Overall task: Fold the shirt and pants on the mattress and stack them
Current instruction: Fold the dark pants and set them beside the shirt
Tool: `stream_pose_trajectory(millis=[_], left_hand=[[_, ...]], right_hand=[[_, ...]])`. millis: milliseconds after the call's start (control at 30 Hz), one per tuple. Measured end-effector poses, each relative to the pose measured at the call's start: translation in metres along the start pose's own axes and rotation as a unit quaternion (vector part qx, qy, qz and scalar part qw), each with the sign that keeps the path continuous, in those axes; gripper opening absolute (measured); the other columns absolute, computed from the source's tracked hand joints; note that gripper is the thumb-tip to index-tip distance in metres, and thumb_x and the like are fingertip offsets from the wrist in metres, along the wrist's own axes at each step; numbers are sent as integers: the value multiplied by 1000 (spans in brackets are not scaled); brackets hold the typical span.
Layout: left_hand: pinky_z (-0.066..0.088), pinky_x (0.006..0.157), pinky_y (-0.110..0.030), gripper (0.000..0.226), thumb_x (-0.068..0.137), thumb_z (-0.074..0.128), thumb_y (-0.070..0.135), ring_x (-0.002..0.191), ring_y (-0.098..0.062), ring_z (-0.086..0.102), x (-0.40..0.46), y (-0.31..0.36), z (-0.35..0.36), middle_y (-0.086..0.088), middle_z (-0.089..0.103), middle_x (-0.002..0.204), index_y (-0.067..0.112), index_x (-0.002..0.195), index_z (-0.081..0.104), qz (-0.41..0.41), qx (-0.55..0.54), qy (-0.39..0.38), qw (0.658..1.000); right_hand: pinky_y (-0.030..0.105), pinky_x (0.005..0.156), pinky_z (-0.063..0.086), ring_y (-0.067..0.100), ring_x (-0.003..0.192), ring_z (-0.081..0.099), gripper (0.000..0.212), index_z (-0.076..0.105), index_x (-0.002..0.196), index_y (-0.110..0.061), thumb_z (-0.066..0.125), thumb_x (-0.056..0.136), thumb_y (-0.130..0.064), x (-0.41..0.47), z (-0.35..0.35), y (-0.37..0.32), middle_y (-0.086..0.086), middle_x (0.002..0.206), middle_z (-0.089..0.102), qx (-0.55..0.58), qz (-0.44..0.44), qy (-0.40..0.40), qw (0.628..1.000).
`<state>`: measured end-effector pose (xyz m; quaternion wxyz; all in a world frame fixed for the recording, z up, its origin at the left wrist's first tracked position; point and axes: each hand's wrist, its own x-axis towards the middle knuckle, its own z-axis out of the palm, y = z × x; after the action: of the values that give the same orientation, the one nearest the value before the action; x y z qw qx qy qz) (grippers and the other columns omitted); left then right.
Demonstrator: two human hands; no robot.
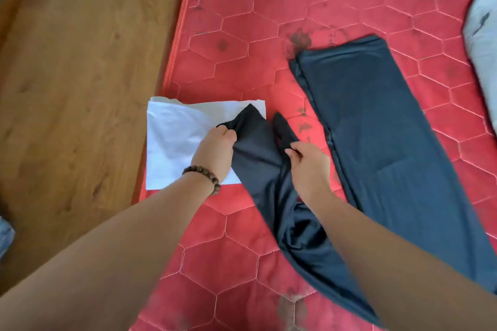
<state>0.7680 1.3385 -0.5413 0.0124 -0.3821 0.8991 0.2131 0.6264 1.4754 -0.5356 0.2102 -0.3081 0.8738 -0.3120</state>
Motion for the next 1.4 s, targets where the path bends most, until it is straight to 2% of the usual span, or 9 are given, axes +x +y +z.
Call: stream_pose_trajectory(millis=[200,300,533,800,900,1067,1200,1300,1400], left_hand=[[42,69,-41,17,85,45,-8,90,-33,50,-55,-4,-36,-17,55,93,-3,92,60,-1,-6,50,999],[44,73,-46,20,85,46,-8,93,-37,51,-85,-9,-50,-20,57,96,-5,97,62,-21,21,60,998],[42,65,-48,12,85,49,-7,81,-37,52,-167,-30,-65,-23,55,88,-7,87,61,-61,78,48,994],[45,69,-44,25,90,61,21,83,-34,53,-228,-72,-38,-15,52,84,-3,84,64,-42,124,-37,991],[45,78,-35,31,90,60,35,90,-26,53,-242,-88,-15,-7,53,89,4,93,66,3,142,-101,985],[47,64,-37,33,89,46,33,71,-28,58,-257,-95,4,-4,57,73,10,77,66,72,117,-127,982],[47,69,-45,11,84,59,8,82,-34,55,-241,-103,8,-13,56,90,5,94,62,-24,100,0,995],[46,84,-42,33,91,57,20,100,-32,56,-222,-109,17,-12,57,112,8,122,53,-79,96,-49,991],[48,78,-43,23,94,52,17,90,-34,60,-207,-107,17,-13,61,103,6,114,55,-83,80,-51,992]], right_hand=[[11,76,32,25,94,55,21,66,109,-2,54,94,-10,14,-68,-3,13,107,63,-41,7,71,997],[34,101,37,29,122,40,42,49,135,-13,55,94,-19,-4,-82,1,10,136,44,-116,25,19,993],[41,97,40,32,115,48,37,56,123,-6,56,91,-25,-158,-33,16,15,123,51,-171,-166,-166,957],[39,119,-6,22,148,-10,69,-7,152,-14,35,98,-18,-232,45,52,7,161,-12,-306,-126,-206,921],[43,119,-2,24,149,-2,69,6,153,-10,42,94,-19,-228,59,60,9,161,0,-323,-117,-194,919],[51,94,48,34,115,59,49,65,117,-4,78,69,-10,-225,65,63,17,124,62,-319,-150,-71,933],[47,82,48,34,94,60,25,65,95,-8,76,72,-9,-212,65,62,14,104,62,-354,-155,-41,921],[46,80,42,34,89,55,16,61,90,-8,69,77,-7,-207,64,63,13,100,58,-359,-157,-30,920],[42,81,37,33,86,54,17,59,86,-7,45,85,-17,-210,59,64,11,97,57,-333,-176,-15,926]])
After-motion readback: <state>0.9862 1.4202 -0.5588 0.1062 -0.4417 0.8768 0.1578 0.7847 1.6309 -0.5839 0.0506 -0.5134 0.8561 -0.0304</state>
